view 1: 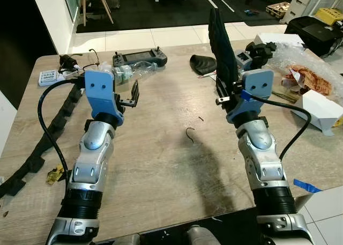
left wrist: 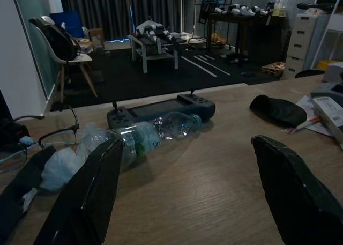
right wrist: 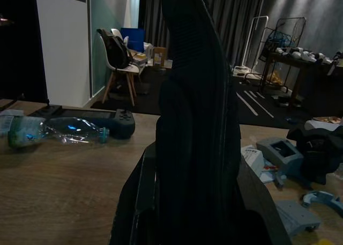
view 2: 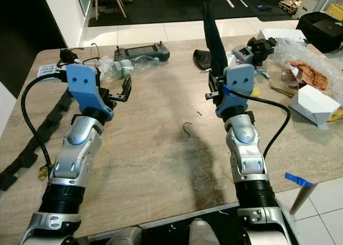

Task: Picking trash to rubbish bin

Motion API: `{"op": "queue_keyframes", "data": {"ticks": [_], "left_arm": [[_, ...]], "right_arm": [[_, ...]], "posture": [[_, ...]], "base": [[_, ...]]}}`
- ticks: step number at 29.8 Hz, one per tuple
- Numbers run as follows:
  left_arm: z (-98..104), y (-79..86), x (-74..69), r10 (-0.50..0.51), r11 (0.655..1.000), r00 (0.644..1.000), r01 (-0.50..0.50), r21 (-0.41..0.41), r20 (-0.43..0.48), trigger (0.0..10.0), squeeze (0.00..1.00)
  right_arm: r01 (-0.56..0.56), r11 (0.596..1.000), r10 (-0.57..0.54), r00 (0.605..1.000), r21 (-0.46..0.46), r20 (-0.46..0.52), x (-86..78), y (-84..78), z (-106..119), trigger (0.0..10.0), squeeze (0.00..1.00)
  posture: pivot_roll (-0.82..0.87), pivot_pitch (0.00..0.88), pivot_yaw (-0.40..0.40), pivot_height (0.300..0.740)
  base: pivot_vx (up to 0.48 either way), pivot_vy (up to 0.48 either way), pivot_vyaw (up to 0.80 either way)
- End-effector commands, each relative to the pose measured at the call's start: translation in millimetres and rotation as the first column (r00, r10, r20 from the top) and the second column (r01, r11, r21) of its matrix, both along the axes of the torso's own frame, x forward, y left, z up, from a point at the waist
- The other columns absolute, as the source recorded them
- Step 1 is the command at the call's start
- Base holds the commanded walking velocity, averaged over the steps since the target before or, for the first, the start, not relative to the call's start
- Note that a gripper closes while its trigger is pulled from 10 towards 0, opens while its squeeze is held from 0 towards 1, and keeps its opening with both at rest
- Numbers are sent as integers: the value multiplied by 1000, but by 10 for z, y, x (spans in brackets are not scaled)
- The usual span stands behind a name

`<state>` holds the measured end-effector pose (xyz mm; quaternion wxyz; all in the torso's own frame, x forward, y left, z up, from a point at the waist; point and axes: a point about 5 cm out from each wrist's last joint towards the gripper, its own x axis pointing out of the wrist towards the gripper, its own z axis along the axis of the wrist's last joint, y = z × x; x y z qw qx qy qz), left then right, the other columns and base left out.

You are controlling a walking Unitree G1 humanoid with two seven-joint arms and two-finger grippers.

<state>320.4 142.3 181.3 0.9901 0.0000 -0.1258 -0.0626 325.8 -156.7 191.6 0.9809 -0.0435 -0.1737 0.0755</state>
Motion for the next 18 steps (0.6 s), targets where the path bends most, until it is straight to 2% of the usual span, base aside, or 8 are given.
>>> {"op": "queue_keyframes", "data": {"ticks": [1, 18], "left_arm": [[-5, -31, -20, -13, 1000, 1000, 13, -5, 3, 10000, 0], [4, -35, -12, -17, 1000, 1000, 17, 0, 5, 10000, 0]], "right_arm": [[5, 1000, -5, 1000, 7, 11, -27, 0, 25, 10000, 0], [3, 1000, -3, 1000, 14, 7, -23, 18, 24, 10000, 0]], "posture": [[-73, 28, -2, 740], [-69, 25, -2, 740]], "base": [[-311, 0, 0], [-334, 0, 0]]}}
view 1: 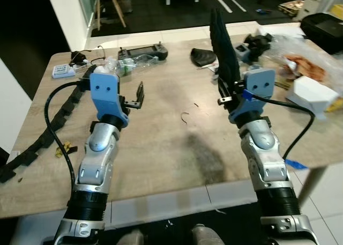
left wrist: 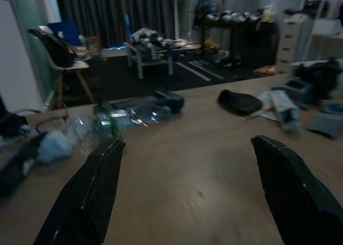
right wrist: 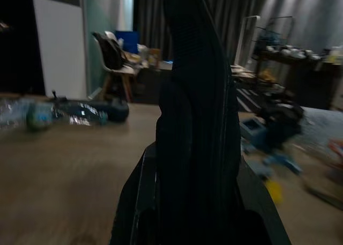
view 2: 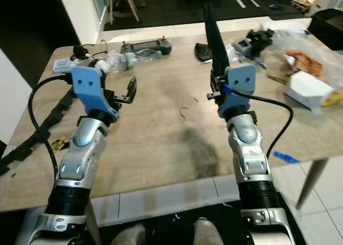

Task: Picking trash to rubbish bin

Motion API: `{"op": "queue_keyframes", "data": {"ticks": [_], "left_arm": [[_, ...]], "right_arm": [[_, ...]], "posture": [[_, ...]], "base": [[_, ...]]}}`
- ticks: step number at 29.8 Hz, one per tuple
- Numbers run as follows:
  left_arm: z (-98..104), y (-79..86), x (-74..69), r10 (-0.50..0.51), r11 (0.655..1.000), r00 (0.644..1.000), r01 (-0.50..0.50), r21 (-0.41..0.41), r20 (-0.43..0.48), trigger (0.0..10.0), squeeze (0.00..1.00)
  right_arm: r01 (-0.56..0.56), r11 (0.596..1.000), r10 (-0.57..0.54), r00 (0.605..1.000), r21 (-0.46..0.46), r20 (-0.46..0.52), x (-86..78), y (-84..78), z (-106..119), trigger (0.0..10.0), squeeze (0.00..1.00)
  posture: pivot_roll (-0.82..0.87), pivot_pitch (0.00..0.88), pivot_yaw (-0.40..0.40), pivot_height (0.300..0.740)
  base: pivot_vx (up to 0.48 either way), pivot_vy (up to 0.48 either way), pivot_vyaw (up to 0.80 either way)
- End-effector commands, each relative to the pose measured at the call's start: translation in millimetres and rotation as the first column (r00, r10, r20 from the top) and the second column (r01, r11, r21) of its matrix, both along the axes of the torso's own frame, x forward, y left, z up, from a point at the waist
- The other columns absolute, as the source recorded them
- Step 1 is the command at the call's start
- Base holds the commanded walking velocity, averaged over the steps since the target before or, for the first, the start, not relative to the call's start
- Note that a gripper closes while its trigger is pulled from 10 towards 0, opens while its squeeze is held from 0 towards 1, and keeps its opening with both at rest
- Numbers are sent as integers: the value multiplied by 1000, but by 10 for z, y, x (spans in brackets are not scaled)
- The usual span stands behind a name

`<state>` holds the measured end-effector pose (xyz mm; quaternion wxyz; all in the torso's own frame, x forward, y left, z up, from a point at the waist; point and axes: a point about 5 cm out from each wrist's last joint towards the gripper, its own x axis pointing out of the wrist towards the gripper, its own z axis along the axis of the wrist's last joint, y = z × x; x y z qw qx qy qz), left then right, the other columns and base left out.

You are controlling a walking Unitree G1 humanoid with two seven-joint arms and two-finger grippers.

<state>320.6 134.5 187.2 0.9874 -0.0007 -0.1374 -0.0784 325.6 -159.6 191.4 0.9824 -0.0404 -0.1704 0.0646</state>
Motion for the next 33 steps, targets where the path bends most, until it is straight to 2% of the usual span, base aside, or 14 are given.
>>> {"op": "queue_keyframes", "data": {"ticks": [1, 26, 28, 33], "left_arm": [[-55, 43, -15, 14, 1000, 1000, -14, -1, -19, 10000, 0], [-36, -1, 9, -23, 998, 999, 25, 62, -29, 10000, 0], [-33, -10, 11, -26, 996, 999, 28, 83, -23, 10000, 0], [-34, -12, 27, -28, 998, 999, 29, 47, -37, 10000, 0]], "right_arm": [[-17, 1000, 17, 1000, 5, 14, -21, 46, 26, 10000, 0], [-3, 1000, 3, 1000, 23, 7, -31, 54, 1, 10000, 0], [-1, 1000, 1, 1000, 24, 7, -32, 53, -2, 10000, 0], [0, 1000, 0, 1000, 27, 7, -34, 50, -2, 10000, 0]], "posture": [[-69, 25, -2, 740], [-58, 24, 18, 740], [-58, 22, 21, 740], [-59, 20, 21, 740]], "base": [[-304, 0, 0], [-12, 0, 0], [0, -480, 0], [0, -288, 0]]}}
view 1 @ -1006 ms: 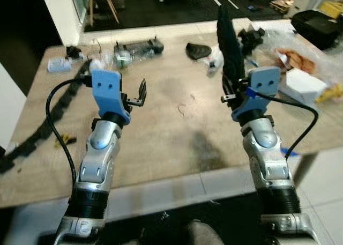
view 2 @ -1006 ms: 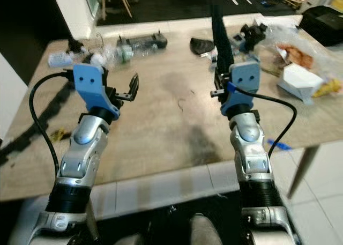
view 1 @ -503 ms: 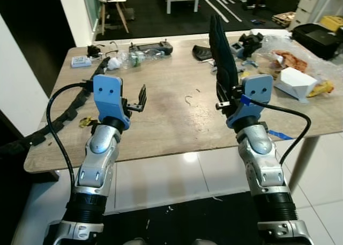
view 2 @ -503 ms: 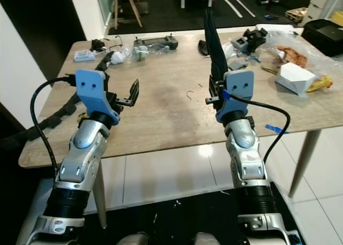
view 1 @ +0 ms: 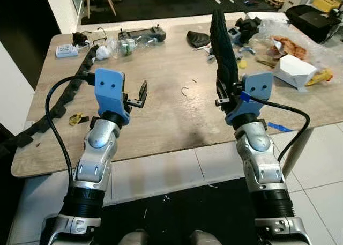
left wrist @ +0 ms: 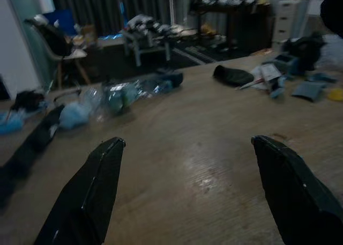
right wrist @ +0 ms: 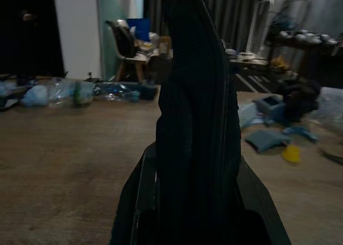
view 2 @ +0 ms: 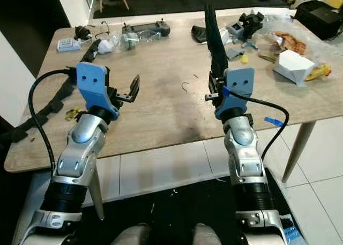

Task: Picking trash to rubbish bin

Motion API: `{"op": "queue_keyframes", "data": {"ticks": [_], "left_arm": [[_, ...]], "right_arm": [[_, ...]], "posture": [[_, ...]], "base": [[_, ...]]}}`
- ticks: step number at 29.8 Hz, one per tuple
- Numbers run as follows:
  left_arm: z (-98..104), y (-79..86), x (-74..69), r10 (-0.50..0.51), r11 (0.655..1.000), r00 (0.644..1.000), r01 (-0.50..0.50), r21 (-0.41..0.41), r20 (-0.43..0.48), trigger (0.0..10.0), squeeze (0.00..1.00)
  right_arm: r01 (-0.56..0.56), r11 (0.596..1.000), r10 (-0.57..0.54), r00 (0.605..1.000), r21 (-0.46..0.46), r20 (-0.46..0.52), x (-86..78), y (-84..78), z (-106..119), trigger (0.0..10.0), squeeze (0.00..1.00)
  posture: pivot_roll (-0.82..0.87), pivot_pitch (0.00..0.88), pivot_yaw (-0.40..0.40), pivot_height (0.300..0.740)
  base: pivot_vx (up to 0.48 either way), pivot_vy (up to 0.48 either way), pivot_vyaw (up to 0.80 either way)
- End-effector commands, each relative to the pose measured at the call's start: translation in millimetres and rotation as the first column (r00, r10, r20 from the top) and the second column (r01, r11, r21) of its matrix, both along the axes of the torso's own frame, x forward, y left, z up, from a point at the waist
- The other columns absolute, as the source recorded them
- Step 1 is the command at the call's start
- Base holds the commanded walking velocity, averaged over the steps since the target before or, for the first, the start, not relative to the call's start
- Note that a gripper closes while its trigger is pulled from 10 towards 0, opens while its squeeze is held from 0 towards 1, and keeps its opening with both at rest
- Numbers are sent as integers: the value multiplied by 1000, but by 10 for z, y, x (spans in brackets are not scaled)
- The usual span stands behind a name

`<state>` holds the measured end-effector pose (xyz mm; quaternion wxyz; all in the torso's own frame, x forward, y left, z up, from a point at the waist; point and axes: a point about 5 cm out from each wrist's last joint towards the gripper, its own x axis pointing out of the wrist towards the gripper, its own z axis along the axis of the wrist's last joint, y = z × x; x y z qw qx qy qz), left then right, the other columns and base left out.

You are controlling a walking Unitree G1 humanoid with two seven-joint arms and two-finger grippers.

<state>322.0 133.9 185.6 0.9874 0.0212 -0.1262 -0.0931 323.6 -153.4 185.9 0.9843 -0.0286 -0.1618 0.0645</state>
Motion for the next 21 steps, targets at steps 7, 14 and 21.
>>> {"op": "queue_keyframes", "data": {"ticks": [7, 14, 21], "left_arm": [[-30, 0, 17, 3, 1000, 1000, -3, -1, -23, 10000, 0], [-35, 0, 16, 10, 1000, 1000, -10, -4, -21, 10000, 0], [-53, 17, 18, 22, 1000, 999, -22, -3, -25, 10000, 0]], "right_arm": [[-1, 1000, 1, 1000, 5, 27, -8, -1, 53, 10000, 0], [-4, 1000, 4, 999, 3, 32, 0, 7, 70, 10000, 0], [-13, 1000, 13, 999, -6, 30, 3, 15, 55, 10000, 0]], "posture": [[-60, 8, 16, 740], [-61, 1, 13, 740], [-67, 0, 9, 740]], "base": [[0, 0, 0], [0, 0, 0], [0, 0, 0]]}}
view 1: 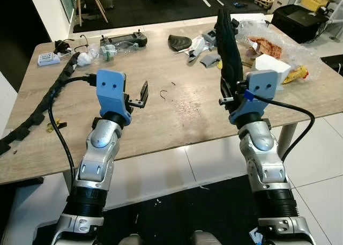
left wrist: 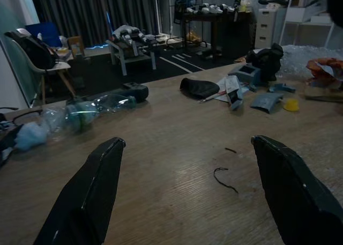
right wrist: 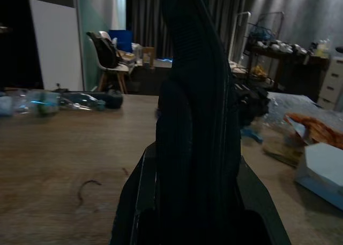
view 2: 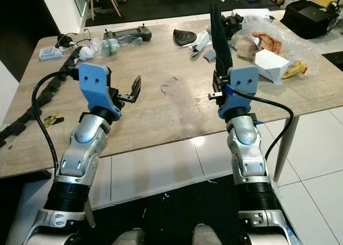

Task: Picking trash to rubbish bin

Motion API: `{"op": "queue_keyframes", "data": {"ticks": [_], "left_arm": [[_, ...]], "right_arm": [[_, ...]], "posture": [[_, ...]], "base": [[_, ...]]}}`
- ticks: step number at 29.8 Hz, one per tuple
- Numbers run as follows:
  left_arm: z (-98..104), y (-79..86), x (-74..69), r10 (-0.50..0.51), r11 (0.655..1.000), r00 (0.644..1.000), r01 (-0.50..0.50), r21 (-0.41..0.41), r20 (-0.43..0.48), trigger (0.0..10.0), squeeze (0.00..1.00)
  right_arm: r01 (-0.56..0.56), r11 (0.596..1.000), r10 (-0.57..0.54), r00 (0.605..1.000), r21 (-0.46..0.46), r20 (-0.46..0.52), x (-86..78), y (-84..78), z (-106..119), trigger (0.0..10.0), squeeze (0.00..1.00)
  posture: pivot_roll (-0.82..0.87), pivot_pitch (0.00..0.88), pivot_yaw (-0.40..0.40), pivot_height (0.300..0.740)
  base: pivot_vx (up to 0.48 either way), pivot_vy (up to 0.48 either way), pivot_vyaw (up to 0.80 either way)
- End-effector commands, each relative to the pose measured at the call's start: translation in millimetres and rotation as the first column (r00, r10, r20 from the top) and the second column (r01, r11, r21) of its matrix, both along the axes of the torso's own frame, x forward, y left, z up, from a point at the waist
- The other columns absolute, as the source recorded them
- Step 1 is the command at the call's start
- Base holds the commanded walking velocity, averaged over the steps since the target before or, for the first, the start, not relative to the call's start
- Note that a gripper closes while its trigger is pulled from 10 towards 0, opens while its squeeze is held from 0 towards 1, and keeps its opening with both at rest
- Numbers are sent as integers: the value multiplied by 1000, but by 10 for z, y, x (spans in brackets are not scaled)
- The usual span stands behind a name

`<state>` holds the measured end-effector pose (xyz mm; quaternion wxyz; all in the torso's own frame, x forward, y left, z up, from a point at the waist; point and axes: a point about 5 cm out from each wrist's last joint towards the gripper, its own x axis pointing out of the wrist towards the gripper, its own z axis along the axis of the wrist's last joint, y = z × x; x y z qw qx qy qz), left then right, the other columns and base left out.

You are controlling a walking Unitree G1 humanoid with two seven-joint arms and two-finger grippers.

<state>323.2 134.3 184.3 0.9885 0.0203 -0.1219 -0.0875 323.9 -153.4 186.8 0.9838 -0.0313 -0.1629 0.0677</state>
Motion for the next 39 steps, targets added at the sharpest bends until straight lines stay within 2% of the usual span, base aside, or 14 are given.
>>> {"op": "queue_keyframes", "data": {"ticks": [1, 13, 32, 39], "left_arm": [[-36, 12, 8, 14, 1000, 1000, -14, -1, -13, 10000, 0], [-36, 6, 7, 22, 1000, 1000, -22, 5, -11, 10000, 0], [-124, 35, -18, 22, 1000, 999, -22, 9, -41, 10000, 0], [-181, 88, -33, 30, 999, 997, -28, 28, -66, 10000, 0]], "right_arm": [[-8, 1000, 8, 1000, 3, 27, 0, 13, 46, 10000, 0], [-1, 1000, 1, 1000, 5, 18, 6, 2, 11, 10000, 0], [35, 999, -34, 998, 20, -59, -6, -38, -194, 10000, 0], [34, 999, -33, 995, 12, -89, -58, -39, -295, 10000, 0]], "posture": [[-66, 0, 3, 740], [-66, 7, -2, 740], [-65, 25, 1, 740], [-58, 79, 2, 740]], "base": [[0, 0, -712], [0, 0, -800], [0, 0, -800], [0, 0, -800]]}}
